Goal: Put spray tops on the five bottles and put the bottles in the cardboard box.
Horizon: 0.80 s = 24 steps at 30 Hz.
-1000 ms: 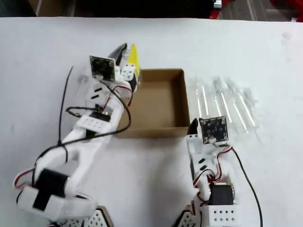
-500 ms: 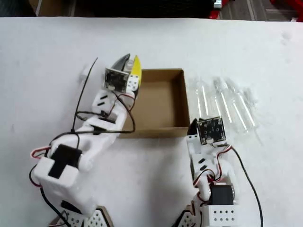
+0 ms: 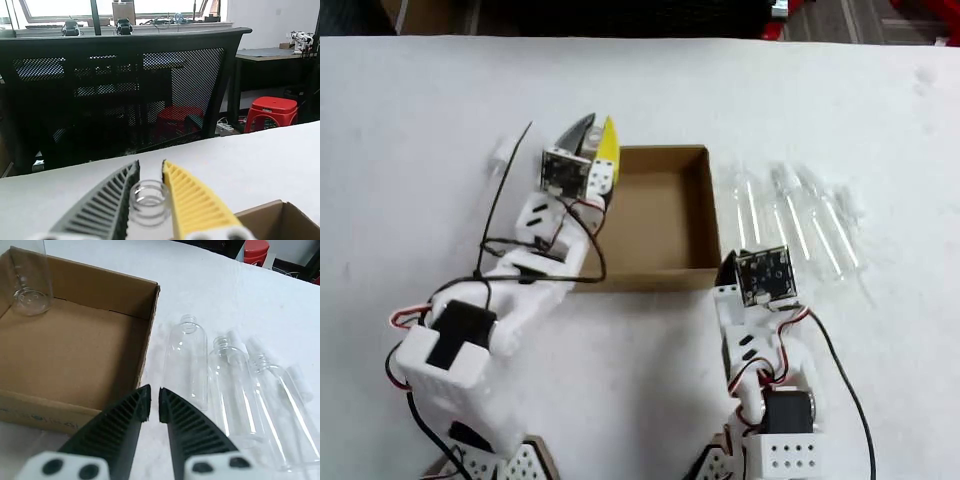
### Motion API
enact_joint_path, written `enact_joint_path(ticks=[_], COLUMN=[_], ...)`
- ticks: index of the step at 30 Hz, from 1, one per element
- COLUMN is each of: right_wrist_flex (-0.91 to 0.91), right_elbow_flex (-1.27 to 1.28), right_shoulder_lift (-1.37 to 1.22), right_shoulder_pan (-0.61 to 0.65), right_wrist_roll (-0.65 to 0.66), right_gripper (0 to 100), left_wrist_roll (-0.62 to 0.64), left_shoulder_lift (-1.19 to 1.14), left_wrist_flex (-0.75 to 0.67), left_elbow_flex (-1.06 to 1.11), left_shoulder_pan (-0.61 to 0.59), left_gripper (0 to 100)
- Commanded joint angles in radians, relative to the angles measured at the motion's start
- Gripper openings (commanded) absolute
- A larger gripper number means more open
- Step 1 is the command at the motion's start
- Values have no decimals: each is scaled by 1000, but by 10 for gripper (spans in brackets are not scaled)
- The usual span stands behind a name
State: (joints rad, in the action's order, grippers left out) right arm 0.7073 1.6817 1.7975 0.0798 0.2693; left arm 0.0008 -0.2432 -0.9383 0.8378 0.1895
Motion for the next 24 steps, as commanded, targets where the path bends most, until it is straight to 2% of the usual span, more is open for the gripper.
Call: enact_joint_path(ticks=[1, 6, 11, 19, 24], right_wrist_flex=[4, 4, 4, 4, 4], right_elbow_flex=[9, 9, 9, 9, 9], right_shoulder_lift=[1, 1, 1, 1, 1], right_shoulder_pan=[-1, -1, -1, -1, -1], right_wrist_roll=[14, 15, 17, 18, 18], right_gripper=[22, 22, 22, 22, 22], left_wrist_roll=[20, 97, 100, 100, 150], left_shoulder_lift=[7, 15, 15, 22, 147], left_wrist_flex=[28, 144, 164, 158, 166], left_elbow_flex=[-78, -112, -114, -109, -51], left_shoulder_pan=[-25, -25, -30, -41, -36], left_gripper=[24, 49, 123, 94, 98])
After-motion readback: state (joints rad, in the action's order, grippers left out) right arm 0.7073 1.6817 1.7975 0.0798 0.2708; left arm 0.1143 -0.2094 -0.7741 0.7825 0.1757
